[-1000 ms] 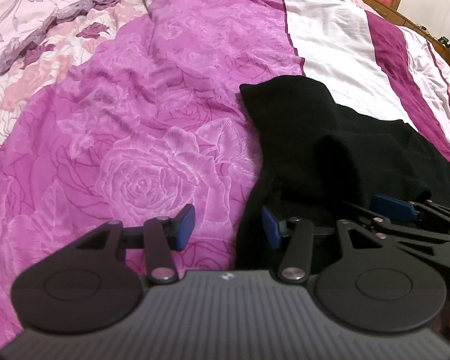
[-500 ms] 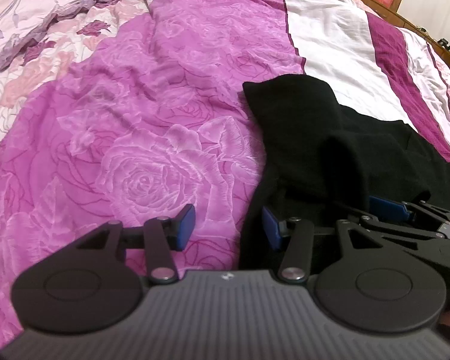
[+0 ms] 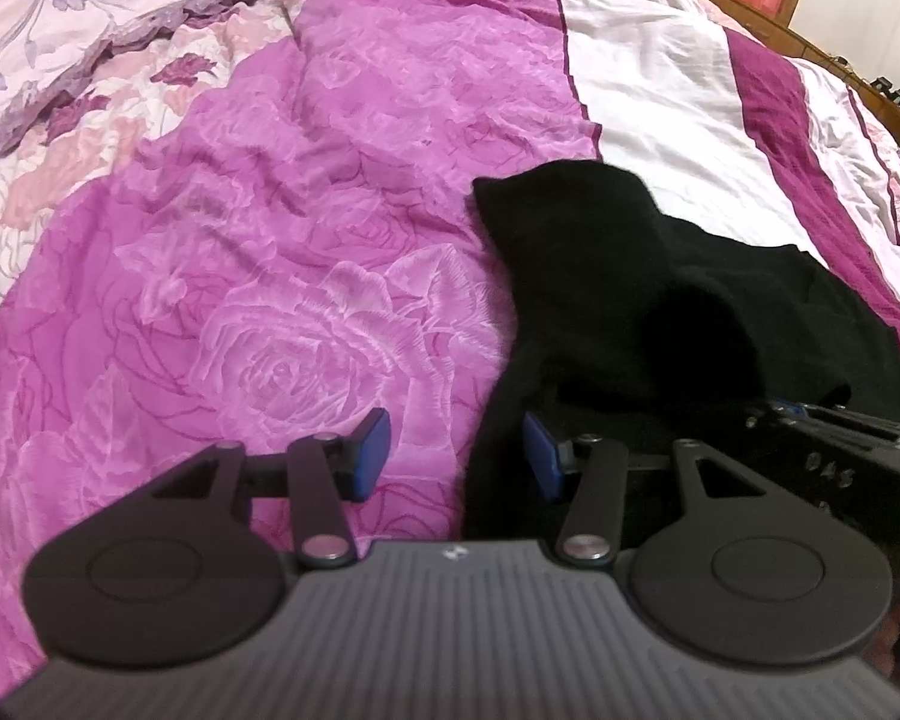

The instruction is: Fold small clothes

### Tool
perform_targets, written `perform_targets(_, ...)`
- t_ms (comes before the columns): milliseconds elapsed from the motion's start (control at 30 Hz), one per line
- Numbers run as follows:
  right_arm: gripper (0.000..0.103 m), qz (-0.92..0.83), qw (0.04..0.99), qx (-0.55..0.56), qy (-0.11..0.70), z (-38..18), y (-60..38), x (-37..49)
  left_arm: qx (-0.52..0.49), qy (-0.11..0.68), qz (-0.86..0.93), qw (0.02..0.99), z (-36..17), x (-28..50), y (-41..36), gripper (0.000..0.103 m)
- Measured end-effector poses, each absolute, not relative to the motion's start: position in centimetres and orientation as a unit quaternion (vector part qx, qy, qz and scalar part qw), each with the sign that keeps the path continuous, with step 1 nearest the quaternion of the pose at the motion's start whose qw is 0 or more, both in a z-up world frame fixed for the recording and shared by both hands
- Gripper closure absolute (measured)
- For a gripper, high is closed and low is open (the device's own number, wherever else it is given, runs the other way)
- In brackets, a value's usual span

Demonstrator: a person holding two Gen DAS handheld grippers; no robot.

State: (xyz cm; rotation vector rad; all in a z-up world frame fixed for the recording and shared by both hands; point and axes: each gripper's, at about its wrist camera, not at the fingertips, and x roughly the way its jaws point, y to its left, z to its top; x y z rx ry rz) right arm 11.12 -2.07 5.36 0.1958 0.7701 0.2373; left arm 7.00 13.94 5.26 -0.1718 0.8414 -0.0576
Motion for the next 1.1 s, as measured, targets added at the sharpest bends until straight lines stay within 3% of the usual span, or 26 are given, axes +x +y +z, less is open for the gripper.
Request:
perform_targets(367,0.093,0.124,0.909,0.224,0.329,10.3,-10.2,10.3,-0.074,0.384,-0.043,0.919,7.0,7.9,12.1,0.052)
perform_targets(667,0.094,0.082,0.926,0.240,0.280,14.3,-18.2,9.5,-0.069,0.349,-0.050,0.933,8.1,11.7,9.6,0.052)
perform_targets(900,0.094,0.034,0.926,0.254,0.275,13.6,-24.4,9.0,-0.040,0.321,-0.021,0.946,7.5,15.3,7.6,0.052)
perform_targets(1100,0.094,-0.004,0.921,0.255,0.295,9.9,-27.8,9.0,-0.007,0.347,0.000,0.938,4.5,17.9,6.8,0.050)
